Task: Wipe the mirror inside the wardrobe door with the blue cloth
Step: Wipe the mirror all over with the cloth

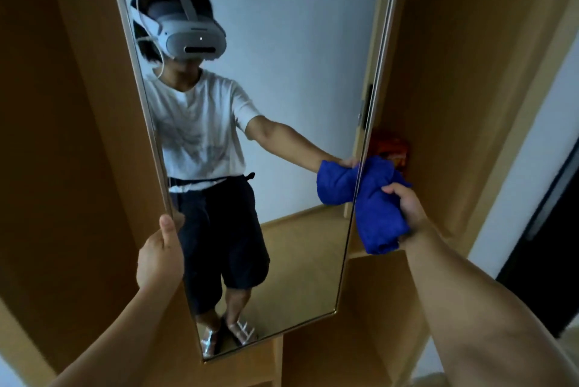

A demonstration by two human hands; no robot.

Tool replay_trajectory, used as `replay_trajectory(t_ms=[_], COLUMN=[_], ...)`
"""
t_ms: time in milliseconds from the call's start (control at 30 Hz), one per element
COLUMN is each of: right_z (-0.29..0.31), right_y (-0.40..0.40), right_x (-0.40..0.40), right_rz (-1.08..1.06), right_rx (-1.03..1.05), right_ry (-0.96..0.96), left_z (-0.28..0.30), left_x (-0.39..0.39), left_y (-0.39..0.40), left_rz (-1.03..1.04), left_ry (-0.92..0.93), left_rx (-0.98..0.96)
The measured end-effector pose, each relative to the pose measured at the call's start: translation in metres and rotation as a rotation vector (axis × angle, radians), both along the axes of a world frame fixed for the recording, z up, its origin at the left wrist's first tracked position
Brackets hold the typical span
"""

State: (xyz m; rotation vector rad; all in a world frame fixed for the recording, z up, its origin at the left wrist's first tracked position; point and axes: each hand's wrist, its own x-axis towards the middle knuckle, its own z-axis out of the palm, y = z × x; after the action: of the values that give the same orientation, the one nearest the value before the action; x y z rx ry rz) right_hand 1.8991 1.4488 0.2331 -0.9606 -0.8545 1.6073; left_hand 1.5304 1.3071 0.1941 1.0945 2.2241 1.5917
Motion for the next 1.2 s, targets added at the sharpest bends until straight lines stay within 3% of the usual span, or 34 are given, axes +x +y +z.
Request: replay_trajectory(t_ms=[167, 367, 667, 800, 933, 1033, 1200], right_z=[0.033, 0.039, 0.164, 0.223, 0.256, 0.252, 0.223], right_y=[-0.007, -0.016, -0.007, 0.002, 0.021, 0.035, 0.033], right_x=[-0.002, -0.007, -0.017, -0.025, -0.032, -0.039, -0.030], right_rz=[-0.025, -0.033, -0.050, -0.128, -0.229, -0.306, -0.128], right_rx=[0.036, -0.012, 0.119, 0.233, 0.310, 0.219, 0.012], right_ry=[0.065, 0.078, -0.050, -0.032, -0.064, -0.200, -0.419], left_z=[0.045, 0.174, 0.286, 0.295, 0.292, 0.292, 0.290], left_x=[-0.008, 0.004, -0.003, 0.000, -0.005, -0.005, -0.003], left_y=[-0.002, 0.021, 0.043, 0.050, 0.054, 0.058, 0.065], left_rz=[-0.072, -0.102, -0.105, -0.127, -0.146, -0.146, -0.091], left_ry=[-0.135, -0.226, -0.139, -0.266, -0.259, -0.243, -0.188], left_rx=[0.172, 0.458, 0.672, 0.733, 0.701, 0.723, 0.732])
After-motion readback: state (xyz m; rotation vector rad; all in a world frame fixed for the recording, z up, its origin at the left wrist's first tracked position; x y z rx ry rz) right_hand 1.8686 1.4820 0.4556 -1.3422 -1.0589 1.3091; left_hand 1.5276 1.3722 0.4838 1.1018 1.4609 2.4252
